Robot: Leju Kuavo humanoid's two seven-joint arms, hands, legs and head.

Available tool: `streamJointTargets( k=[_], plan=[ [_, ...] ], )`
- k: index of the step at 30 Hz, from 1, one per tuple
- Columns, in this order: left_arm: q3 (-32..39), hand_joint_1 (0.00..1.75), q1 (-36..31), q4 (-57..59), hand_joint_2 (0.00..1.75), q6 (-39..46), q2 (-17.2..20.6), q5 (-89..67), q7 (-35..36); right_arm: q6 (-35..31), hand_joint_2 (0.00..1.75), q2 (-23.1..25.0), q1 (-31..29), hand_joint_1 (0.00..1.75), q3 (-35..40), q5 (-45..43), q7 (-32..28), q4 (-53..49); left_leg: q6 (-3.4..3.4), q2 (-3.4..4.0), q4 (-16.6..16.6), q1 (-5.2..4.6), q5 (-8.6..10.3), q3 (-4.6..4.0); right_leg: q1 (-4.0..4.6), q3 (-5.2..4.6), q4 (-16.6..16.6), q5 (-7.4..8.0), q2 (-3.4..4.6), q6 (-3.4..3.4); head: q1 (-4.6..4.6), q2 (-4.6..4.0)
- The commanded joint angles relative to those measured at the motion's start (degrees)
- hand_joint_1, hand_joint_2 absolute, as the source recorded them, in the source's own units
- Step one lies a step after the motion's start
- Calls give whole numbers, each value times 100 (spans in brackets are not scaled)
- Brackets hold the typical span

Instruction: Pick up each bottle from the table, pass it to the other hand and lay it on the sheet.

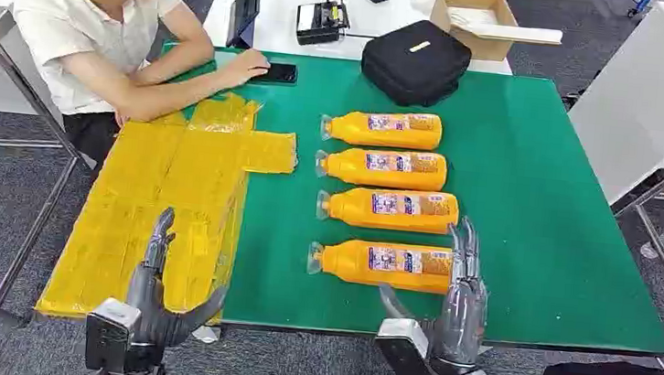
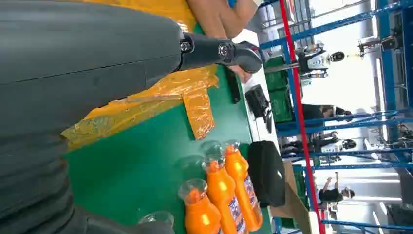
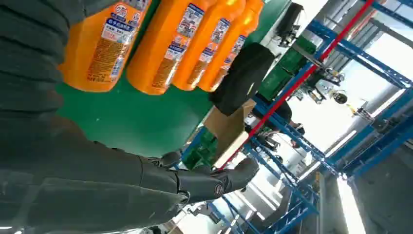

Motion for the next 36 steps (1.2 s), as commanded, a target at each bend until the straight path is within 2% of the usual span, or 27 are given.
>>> streamJointTargets(
  k=[1, 9, 17, 19, 23, 27, 36],
  plan=[
    [-347, 0, -369, 542, 175, 192, -18, -482, 63, 117, 175, -227, -201, 0, -156, 150, 266, 363, 3, -1, -6, 1, -2, 17, 5, 22, -9, -3, -9, -17, 0, 0],
    [-519, 0, -405, 546, 175, 251, -18, -54, -136, 187, 175, -445, -273, 0, -403, 658, 769, 956, 3, -4, -6, 2, 0, 14, 4, 19, -11, -1, -10, -11, 0, 0],
    [-752, 0, -496, 424, 175, 201, -18, 86, 3, 358, 175, -581, -510, 0, -457, 1016, 860, 1369, 3, 2, -2, 5, -3, 14, 9, 19, -11, 0, -6, -15, -2, 0],
    [-807, 0, -570, 545, 175, 205, -18, 103, 38, 343, 175, -769, -530, 0, -286, 1356, 1063, 1407, 3, 1, -3, 3, -4, 20, 8, 26, -11, -3, -8, -17, -2, 0],
    [-899, 0, -669, 691, 175, 215, -18, 116, 51, 352, 175, -1022, -622, 0, -126, 1489, 1197, 1530, 3, -1, -3, 3, -1, 15, 7, 21, -12, 0, -9, -14, -4, 0],
    [-1010, 0, -752, 807, 175, 140, -18, 127, 28, 414, 175, -1482, -844, 0, 194, 1812, 1500, 1734, 4, 0, -2, 1, -1, 12, 5, 18, -11, 1, -7, -10, -4, 0],
    [-1092, 0, -848, 895, 175, 50, -18, 187, 57, 657, 175, -1907, -1347, 0, 385, 1954, 1856, 2349, 6, 12, -2, -1, -4, 25, 5, 30, -13, 3, 1, -17, -2, 0]
  ],
)
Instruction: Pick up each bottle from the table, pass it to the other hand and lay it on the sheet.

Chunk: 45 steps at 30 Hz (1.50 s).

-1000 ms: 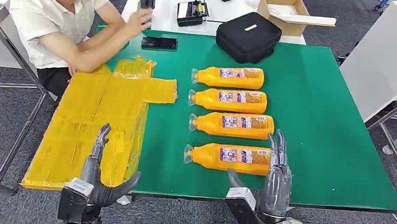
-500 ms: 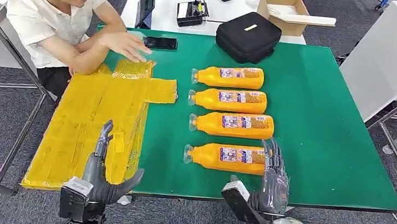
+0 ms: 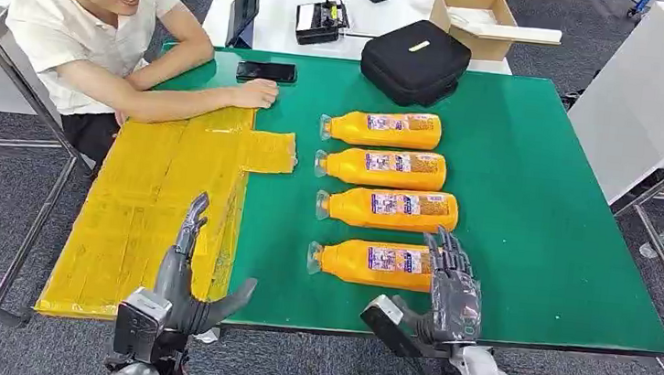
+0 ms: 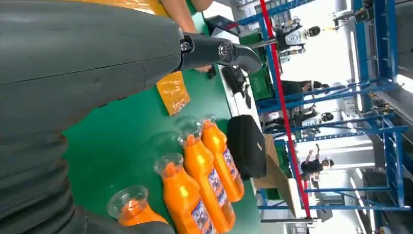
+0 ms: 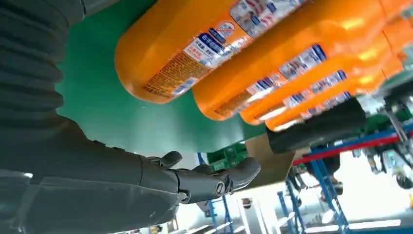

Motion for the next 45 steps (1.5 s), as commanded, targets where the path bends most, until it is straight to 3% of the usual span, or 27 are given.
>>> streamJointTargets(
  k=[1, 30, 38, 39, 40, 41, 45],
  plan=[
    [-302, 0, -351, 510, 175, -83, -182, 53, 64, 219, 175, -687, -634, 0, 355, 108, 262, 1042, 4, 6, -3, 5, -4, 21, 9, 27, -12, -1, -3, -19, 2, 0],
    [-305, 0, -308, 395, 175, -266, -179, -27, 162, 447, 175, -920, -1319, 0, 530, 287, 472, 2210, 5, 7, 1, 2, -2, 10, 6, 16, -4, 0, 1, -12, 0, 0],
    [-275, 0, -310, 274, 175, -325, -178, 38, 109, 746, 175, -1082, -1491, 0, 500, -19, 480, 2864, 7, 4, 1, 5, -3, 18, 10, 27, -9, -1, -2, -16, 0, 0],
    [-284, 0, -311, 271, 175, -347, -172, 53, 95, 812, 175, -1133, -1509, 23, 504, -89, 440, 2946, 7, 0, 1, 3, -1, 13, 7, 21, -7, 0, -3, -10, 0, 0],
    [-281, 0, -327, 296, 175, -357, -175, 69, 98, 858, 175, -1172, -1537, 140, 480, -200, 366, 3035, 8, 3, 0, 3, -4, 24, 9, 32, -10, -3, -4, -18, 0, 0],
    [-294, 0, -360, 348, 175, -353, -177, 74, 95, 852, 175, -1213, -1564, 175, 460, -321, 312, 3145, 6, -1, 2, 5, -1, 13, 8, 24, -8, -1, -5, -12, 0, 0],
    [-362, 0, -403, 399, 175, -363, -174, 91, 68, 771, 175, -1334, -1686, 175, 410, -480, 250, 3460, 6, 1, 1, 5, -2, 28, 10, 36, -12, -1, -4, -15, 0, 0]
  ],
)
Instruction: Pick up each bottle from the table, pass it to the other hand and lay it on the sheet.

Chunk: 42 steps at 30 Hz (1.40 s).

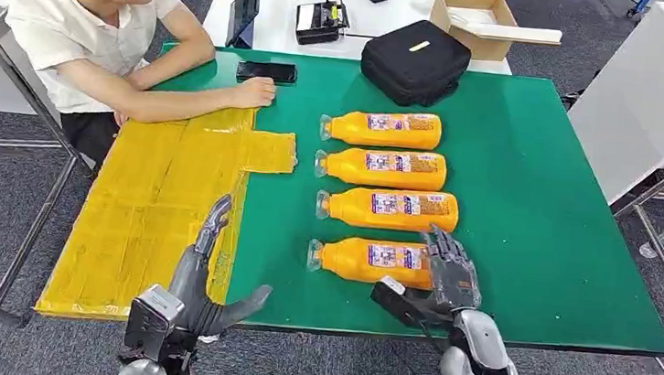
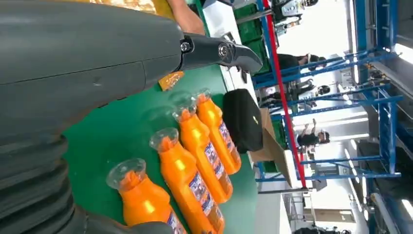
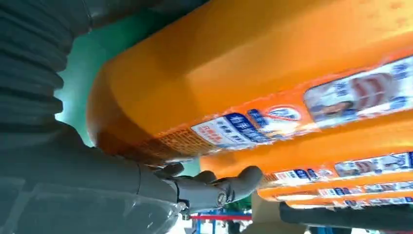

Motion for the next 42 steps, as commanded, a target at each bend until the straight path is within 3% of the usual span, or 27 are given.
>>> streamJointTargets(
  k=[1, 5, 8, 24, 28, 31, 38, 42],
  plan=[
    [-198, 0, -301, 293, 175, -12, -212, 35, -29, 34, 175, -339, -328, 175, 32, -313, -141, 1262, 3, -7, -2, 4, -2, 24, 8, 32, -11, -4, -16, -19, -2, 0],
    [-156, 0, -281, 285, 175, 4, -205, 53, -28, 104, 175, -388, -193, 175, -5, -447, -186, 1149, 9, -20, 0, 6, -6, 38, 9, -7, -10, -6, -22, -15, 2, 0],
    [-175, 0, -287, 331, 175, 6, -216, 56, -30, 309, 175, -510, 53, 175, -111, -906, -370, 975, 11, -26, -4, 6, -6, 47, 12, 7, -17, -9, -33, -23, 0, 0],
    [-204, 0, -295, 344, 175, 4, -219, 57, -30, 289, 175, -564, 134, 175, -142, -1007, -435, 885, 11, -21, -1, 3, -12, 67, 8, 20, -18, -9, -24, -14, 2, 0],
    [-222, 0, -303, 376, 175, -11, -223, 169, -20, 313, 175, -562, 326, 175, -156, -1461, -679, 507, 10, -23, -2, 3, -12, 74, 7, 27, -17, -11, -25, -13, 0, 0],
    [-233, 0, -299, 487, 175, -85, -223, 693, 293, 424, 175, -416, 643, 175, -137, -2147, -987, -290, 9, -25, 0, 3, -13, 77, 7, 31, -16, -12, -27, -14, 0, 0],
    [-202, 0, -46, 750, 175, -655, -158, 1524, 659, 435, 175, 153, 924, 175, 197, -2837, -1252, -1659, 6, 7, -4, 1, -20, 64, 7, 68, -10, -9, 0, -21, 0, 0],
    [-73, 0, 75, 665, 175, -793, -167, 1885, 855, 431, 175, 436, 848, 148, 403, -2906, -1314, -1976, 7, 19, -2, -3, -19, 49, 3, 49, 1, -5, 14, -14, 0, 0]
  ],
)
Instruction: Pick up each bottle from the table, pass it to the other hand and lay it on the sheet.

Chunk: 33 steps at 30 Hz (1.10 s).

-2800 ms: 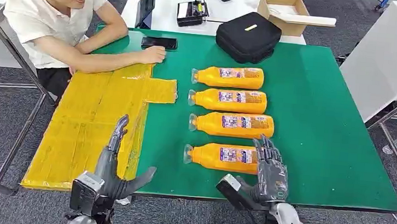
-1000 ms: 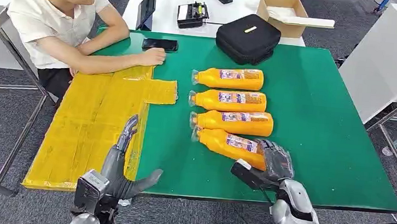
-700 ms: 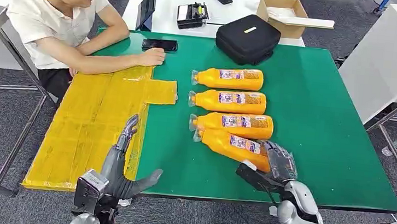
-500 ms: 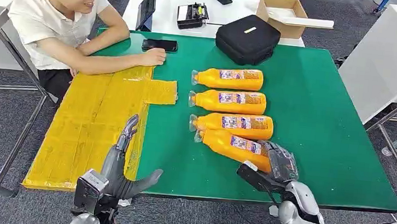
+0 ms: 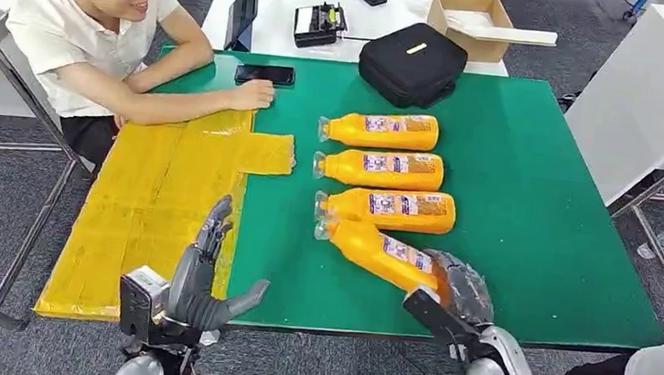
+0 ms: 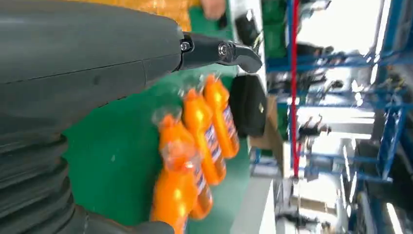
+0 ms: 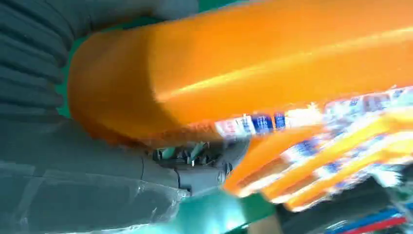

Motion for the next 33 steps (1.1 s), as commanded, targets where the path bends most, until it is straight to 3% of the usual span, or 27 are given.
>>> streamJointTargets(
  k=[1, 3, 4, 5, 6, 7, 20, 24, 27, 33],
  plan=[
    [-14, 0, 148, 456, 175, -267, -175, 615, 299, 61, 175, 721, 89, 145, 446, -248, -132, -1118, -2, 35, -1, 1, -19, 21, 7, 10, 0, -12, 19, -36, -4, 0],
    [27, 0, 151, 458, 175, -280, -176, 654, 347, -83, 175, 757, -13, 143, 551, -69, -178, -1118, 0, 28, 0, 3, -12, 3, 5, -5, 0, -6, 17, -22, -2, 0],
    [60, 0, 142, 469, 175, -283, -186, 653, 350, -205, 175, 769, -78, 131, 614, 114, -174, -1101, 1, 21, -1, 2, -7, -4, 1, -12, 1, -3, 14, -13, 0, 0],
    [84, 0, 130, 458, 175, -270, -184, 655, 347, -184, 175, 814, -113, 108, 626, 74, -187, -1121, 2, 30, -2, 2, -12, 3, 3, -4, -3, -5, 19, -21, 0, 0],
    [132, 0, 127, 446, 175, -260, -197, 684, 328, -133, 175, 863, -132, 108, 632, -25, -230, -1141, 2, 27, 0, 3, -8, -6, 3, -11, -1, -1, 19, -16, 0, 0],
    [233, 0, 128, 444, 175, -269, -225, 826, 307, -126, 175, 882, -154, 175, 673, -17, -248, -1165, 2, 32, 0, 3, -11, -1, 3, -6, -2, -3, 21, -23, 0, 0],
    [441, 0, -85, 603, 175, -154, -225, 2050, 139, 137, 175, 1454, -415, 175, 861, -394, -445, -896, 2, 21, -2, 2, -7, -7, 4, -10, -2, -4, 12, -22, 2, 0],
    [311, 0, -245, 855, 175, -441, -224, 2302, 187, 222, 175, 1516, -670, 175, 1051, -463, -466, -403, 1, 27, -4, 4, -5, -5, 6, -9, -5, -1, 15, -27, 2, 0],
    [269, 0, -267, 861, 175, -715, -218, 2548, 215, -121, 175, 1568, -900, 175, 1282, -25, -398, -36, 2, 17, -5, 5, -3, -4, 7, -5, -7, -1, 6, -28, 2, 0],
    [4, 0, -118, 552, 175, -983, -85, 2488, 316, -135, 175, 1532, -762, 175, 1409, -57, -336, -80, 2, 9, -3, 5, -4, -11, 5, -11, -5, -5, 0, -20, 2, 0]
  ],
)
